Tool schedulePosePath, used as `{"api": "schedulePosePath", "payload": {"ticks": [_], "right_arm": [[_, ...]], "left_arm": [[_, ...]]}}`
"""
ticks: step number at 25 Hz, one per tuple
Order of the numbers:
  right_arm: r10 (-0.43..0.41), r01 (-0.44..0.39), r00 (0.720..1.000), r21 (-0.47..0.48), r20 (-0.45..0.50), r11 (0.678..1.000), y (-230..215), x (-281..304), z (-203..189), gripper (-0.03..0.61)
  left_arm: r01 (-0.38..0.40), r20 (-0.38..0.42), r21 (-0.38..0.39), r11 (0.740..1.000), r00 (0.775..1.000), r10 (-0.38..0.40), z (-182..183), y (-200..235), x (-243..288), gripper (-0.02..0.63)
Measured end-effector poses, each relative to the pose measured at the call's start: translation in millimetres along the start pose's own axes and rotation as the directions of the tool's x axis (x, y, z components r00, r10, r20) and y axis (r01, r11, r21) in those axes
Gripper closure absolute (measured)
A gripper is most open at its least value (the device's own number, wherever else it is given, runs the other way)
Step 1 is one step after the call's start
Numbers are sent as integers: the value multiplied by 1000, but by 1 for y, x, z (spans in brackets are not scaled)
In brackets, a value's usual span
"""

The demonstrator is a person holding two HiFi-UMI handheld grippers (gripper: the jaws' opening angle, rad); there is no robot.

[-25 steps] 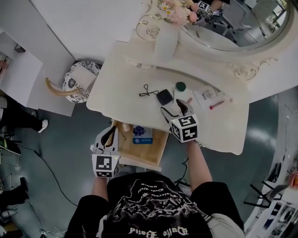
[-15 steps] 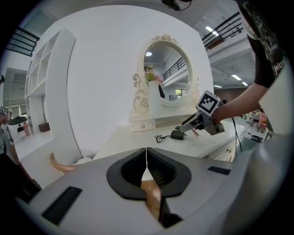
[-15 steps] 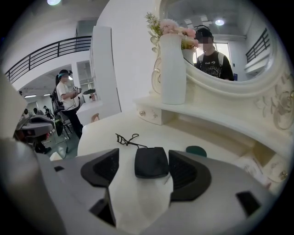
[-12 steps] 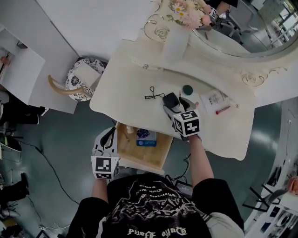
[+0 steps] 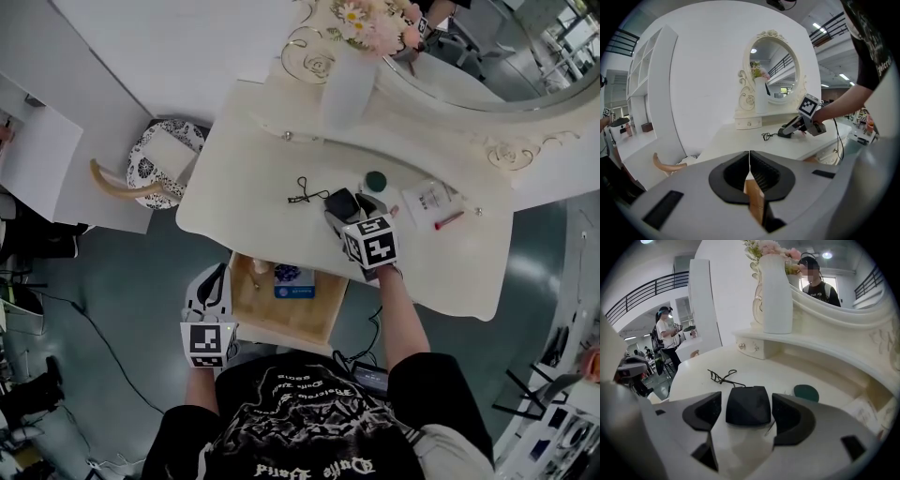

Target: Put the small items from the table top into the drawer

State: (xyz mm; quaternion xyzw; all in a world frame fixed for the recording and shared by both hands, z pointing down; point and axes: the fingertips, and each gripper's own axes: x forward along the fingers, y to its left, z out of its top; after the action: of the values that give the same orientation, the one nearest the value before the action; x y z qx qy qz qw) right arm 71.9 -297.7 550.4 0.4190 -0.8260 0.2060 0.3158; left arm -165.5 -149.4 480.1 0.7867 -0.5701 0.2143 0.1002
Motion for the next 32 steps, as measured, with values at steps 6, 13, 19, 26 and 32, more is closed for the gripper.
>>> {"api": "schedulePosePath", "payload": {"ticks": [6,13,19,26,32], "right_arm": [[8,-7,999,18,-32,1000,-4,8,-2,253],[-2,4,996,16,-92,1000,-6,17,-11,249],[-8,8,994,-4,-107,1000,-8,18,-12,247],[-28,27,991,-14,-130,1000,-9,18,-12,247],[-52,53,994,13,-96,998,-10,18,-11,247]], "left_arm": [[2,-16,-8,1000,1000,-2,-7,-1,1,595],[-14,-15,-20,1000,1000,14,-5,5,0,595],[-6,-11,-18,1000,1000,6,-4,4,0,595],[-12,-18,-14,1000,1000,11,-8,5,-3,595],[-22,-13,-29,999,1000,21,-8,9,-10,595]]}}
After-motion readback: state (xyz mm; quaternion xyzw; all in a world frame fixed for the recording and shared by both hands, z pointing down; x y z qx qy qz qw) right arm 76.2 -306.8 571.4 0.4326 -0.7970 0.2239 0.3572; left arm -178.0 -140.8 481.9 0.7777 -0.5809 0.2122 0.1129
